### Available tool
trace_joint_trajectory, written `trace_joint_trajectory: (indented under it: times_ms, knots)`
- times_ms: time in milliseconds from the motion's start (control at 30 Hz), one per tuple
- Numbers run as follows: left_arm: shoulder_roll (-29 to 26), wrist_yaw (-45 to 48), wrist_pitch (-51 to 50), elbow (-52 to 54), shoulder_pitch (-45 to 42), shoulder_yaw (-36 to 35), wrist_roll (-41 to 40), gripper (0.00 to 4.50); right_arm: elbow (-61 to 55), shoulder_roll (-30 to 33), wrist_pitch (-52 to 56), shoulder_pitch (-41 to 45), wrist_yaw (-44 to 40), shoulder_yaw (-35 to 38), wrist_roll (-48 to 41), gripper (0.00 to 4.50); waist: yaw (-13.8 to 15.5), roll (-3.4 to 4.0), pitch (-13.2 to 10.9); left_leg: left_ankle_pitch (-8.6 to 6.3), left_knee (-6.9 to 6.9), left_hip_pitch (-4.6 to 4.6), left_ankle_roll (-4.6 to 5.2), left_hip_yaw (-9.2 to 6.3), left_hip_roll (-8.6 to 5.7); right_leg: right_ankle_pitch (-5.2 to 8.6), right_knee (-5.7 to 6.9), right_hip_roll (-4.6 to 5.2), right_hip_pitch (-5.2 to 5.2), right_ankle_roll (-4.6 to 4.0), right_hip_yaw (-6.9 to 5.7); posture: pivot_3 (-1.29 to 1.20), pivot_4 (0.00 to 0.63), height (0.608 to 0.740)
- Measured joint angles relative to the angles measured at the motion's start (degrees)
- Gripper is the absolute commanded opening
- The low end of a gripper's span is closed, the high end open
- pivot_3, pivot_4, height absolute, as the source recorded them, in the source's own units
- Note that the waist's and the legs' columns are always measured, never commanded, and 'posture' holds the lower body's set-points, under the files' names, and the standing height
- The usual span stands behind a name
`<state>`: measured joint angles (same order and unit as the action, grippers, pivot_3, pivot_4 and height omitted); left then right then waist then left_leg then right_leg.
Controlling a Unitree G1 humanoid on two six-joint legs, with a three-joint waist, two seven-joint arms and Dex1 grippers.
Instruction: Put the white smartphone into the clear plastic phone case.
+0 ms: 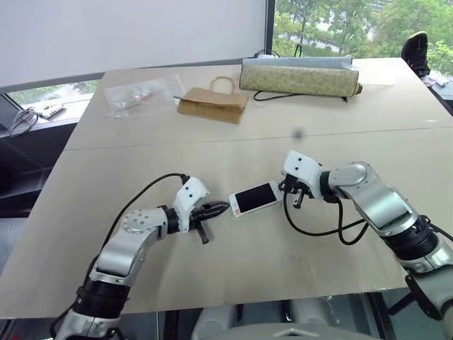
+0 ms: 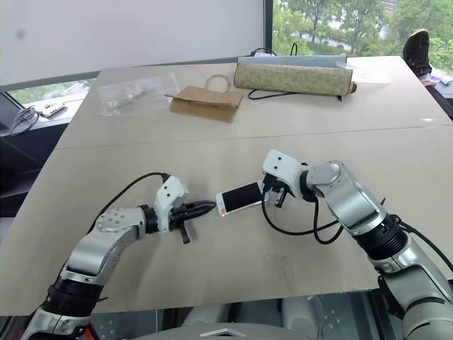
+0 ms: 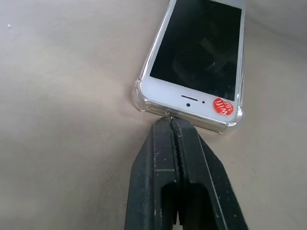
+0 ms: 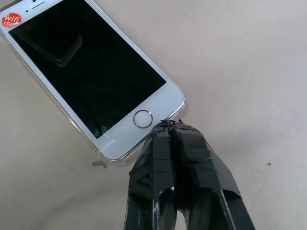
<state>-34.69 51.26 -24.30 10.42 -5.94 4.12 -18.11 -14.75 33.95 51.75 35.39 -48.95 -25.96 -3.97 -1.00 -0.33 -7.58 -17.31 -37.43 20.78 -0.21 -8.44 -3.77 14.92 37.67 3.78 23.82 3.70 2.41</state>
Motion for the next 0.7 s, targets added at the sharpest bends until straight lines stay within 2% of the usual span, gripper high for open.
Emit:
trace_joint_trajectory:
  times_ms: [133, 333, 500, 700]
  knots:
    - [-0.75, 3.06, 1.03, 0.01, 1.17, -3.80, -3.48, 0.03, 0.00, 1.10, 0.13, -0.51, -1.54, 1.37, -2.14, 0.00, 0.09, 0.00, -0.02, 0.00, 0.02, 0.10, 0.00, 0.00, 0.01, 0.00, -0.03, 0.01, 0.08, 0.00, -0.02, 0.00, 0.150, 0.740]
    - [0.41, 5.09, -0.42, 0.53, -1.35, -4.46, -8.70, 0.03, -0.78, 1.70, 0.59, -0.76, -1.69, 3.15, -4.11, 0.00, 0.20, -0.01, -0.03, 0.00, 0.01, 0.12, 0.00, -0.01, 0.00, 0.00, -0.03, 0.02, 0.08, 0.00, -0.03, 0.00, 0.150, 0.740]
    - [2.38, 4.67, -0.74, 0.98, -4.02, 0.00, -7.32, 0.03, -2.79, 1.85, 0.76, -0.90, -1.24, 5.80, -5.79, 0.00, 0.16, -0.02, -0.04, 0.00, 0.01, 0.11, 0.00, 0.02, -0.01, 0.00, -0.03, 0.02, 0.07, 0.00, -0.01, 0.00, 0.150, 0.740]
    - [5.06, 3.54, 1.64, -4.47, -6.06, 5.21, -2.22, 0.03, -3.47, 1.47, 0.72, -0.96, -0.32, 6.48, -6.77, 0.00, 0.03, -0.03, -0.04, 0.00, 0.01, 0.10, 0.00, 0.02, 0.00, 0.00, 0.00, -0.02, 0.10, 0.00, 0.01, 0.00, 0.150, 0.740]
